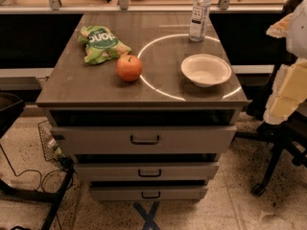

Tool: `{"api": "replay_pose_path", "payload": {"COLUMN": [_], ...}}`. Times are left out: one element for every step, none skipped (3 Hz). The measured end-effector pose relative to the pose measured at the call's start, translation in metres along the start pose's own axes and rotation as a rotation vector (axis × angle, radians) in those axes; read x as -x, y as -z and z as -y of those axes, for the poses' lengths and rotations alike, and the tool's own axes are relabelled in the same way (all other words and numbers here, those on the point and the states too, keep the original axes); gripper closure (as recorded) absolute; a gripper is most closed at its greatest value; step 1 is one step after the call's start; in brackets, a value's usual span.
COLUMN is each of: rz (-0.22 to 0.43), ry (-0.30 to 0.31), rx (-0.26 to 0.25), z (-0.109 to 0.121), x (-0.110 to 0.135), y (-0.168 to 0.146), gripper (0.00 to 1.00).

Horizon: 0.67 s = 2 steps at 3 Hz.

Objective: Pick blue plastic bottle

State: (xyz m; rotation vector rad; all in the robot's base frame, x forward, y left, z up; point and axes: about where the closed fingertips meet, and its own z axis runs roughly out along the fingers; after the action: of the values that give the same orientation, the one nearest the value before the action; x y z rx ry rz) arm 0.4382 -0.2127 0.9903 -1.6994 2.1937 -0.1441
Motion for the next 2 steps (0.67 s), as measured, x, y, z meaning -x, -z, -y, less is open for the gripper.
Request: {"api": "replay_pose_path", "payload": {"rz": [0.0,0.021], "ry": [0.0,-0.027], "rx": [0.0,-0.035], "z": [0.0,0.0037], "x": [0.0,0.0014], "y": [0.0,-0.0027], "gripper": [0.0,0.0]}}
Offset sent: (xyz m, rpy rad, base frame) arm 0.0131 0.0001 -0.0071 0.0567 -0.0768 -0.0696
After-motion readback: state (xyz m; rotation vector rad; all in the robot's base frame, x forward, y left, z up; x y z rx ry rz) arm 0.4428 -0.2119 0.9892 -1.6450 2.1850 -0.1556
